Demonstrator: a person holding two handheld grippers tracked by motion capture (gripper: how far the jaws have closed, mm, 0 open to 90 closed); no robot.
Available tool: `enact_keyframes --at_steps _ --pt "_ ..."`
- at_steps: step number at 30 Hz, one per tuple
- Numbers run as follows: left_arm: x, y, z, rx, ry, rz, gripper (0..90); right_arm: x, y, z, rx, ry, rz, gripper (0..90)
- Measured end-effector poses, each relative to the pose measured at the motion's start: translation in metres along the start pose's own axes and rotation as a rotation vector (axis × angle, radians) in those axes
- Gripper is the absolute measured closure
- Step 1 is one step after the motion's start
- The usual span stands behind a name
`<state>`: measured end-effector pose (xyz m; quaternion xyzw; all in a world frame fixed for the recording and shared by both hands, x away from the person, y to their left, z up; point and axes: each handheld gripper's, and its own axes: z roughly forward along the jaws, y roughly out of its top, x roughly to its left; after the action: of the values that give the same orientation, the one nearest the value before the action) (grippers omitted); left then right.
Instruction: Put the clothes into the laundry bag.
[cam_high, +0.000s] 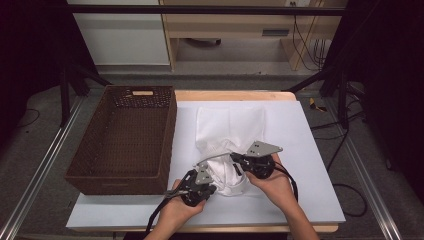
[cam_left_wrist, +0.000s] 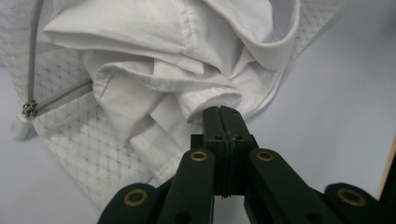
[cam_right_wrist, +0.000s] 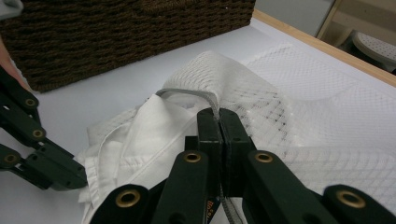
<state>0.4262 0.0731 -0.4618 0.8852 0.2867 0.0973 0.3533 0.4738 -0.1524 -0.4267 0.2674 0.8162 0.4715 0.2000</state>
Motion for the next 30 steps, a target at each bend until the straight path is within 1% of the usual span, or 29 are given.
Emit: enact_keyframes --at_steps 3,5,6,11,15,19,20,22,24,26,29,30 --pt "0.003 0.002 0.005 -0.009 0.004 -0.012 90.0 0.001 0.0 0.001 0.001 0.005 -0.004 89.1" --pt "0.004 0.004 0.008 -0.029 0.005 -0.024 90.0 0.002 0.0 0.001 0.002 0.008 -0.005 89.0" --pt "0.004 0.005 0.01 -0.035 0.001 -0.023 90.0 0.002 0.0 0.002 0.003 0.009 -0.008 89.1" --pt "0.004 0.009 0.012 -0.051 0.01 -0.014 90.0 0.004 0.0 0.003 0.006 0.015 -0.013 89.1" --pt "0.004 0.011 0.015 -0.056 0.002 -0.013 90.0 0.004 0.0 0.004 0.009 0.015 -0.012 89.1" --pt "0.004 0.014 0.018 -0.054 -0.006 0.001 90.0 0.004 0.0 0.003 0.008 0.011 -0.009 89.1" --pt "0.004 0.015 0.018 -0.061 -0.005 -0.006 90.0 0.004 0.001 0.003 0.007 0.01 -0.008 89.1" --pt "0.003 0.015 0.019 -0.054 -0.011 0.008 90.0 0.004 0.001 0.003 0.005 0.01 -0.006 89.1" --pt "0.002 0.016 0.02 -0.066 -0.011 0.006 90.0 0.003 0.0 0.003 0.005 0.011 -0.001 89.1" --pt "0.003 0.018 0.021 -0.066 -0.014 0.012 90.0 0.003 0.0 0.003 0.003 0.013 0.003 89.1" --pt "0.002 0.019 0.023 -0.075 -0.015 0.006 90.0 0.002 0.0 0.002 0.0 0.013 0.006 89.1" --pt "0.002 0.02 0.024 -0.073 -0.019 0.011 90.0 0.002 0.0 0.002 -0.002 0.013 0.005 89.1"
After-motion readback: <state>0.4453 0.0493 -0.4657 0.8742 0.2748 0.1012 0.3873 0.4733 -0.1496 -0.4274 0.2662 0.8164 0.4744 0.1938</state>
